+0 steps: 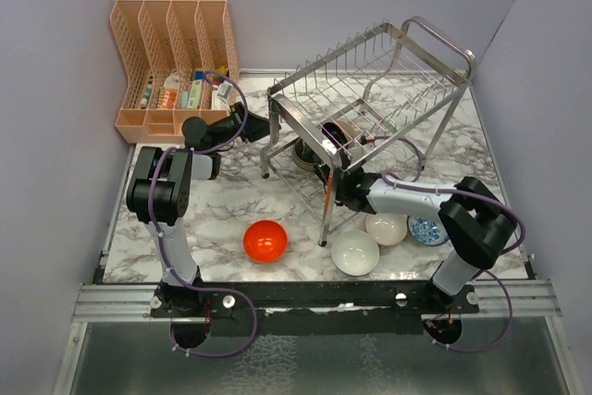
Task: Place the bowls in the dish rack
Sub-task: Move the bowl to the dish rack.
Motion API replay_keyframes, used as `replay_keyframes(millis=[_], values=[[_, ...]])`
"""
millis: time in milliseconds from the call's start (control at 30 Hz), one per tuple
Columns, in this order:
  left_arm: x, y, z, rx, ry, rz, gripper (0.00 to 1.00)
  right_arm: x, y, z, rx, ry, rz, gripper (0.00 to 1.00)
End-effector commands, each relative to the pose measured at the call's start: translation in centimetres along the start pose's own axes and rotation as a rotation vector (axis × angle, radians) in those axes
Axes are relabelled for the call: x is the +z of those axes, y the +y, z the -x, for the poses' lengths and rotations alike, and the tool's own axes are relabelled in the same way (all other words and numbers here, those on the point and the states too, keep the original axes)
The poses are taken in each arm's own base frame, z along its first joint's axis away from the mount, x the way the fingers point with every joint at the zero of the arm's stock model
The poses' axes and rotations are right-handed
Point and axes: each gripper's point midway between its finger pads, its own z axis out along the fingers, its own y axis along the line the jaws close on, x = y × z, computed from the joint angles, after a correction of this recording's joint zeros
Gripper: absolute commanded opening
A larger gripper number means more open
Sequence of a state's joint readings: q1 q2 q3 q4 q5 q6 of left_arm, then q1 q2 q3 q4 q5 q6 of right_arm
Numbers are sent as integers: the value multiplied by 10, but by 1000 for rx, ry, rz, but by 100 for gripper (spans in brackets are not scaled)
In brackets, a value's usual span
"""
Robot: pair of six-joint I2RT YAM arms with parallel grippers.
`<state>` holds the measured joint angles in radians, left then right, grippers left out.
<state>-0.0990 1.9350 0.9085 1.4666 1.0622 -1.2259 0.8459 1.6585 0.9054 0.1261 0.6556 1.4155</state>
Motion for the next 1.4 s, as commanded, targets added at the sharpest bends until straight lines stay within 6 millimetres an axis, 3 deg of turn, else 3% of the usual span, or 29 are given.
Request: replay_keyframes(millis=[0,233,467,833,1033,1367], values=[[1,-9,7,59,4,-35,39,-5,-1,-11,41,61,-98,100],[1,-9,7,62,5,-37,39,0,1,-1,0,2,-128,99],[2,-11,8,65,6,-42,39,6,-8,-11,-54,31,-201,99],[1,-10,7,60,7,-41,39,20,-19,-2,-69,-18,-228,100],[1,-10,6,63,10,-42,39,26,-12,-6,-75,4,-183,99],[1,-7,5,58,12,-39,39,22,2,11,-69,-64,-112,100]])
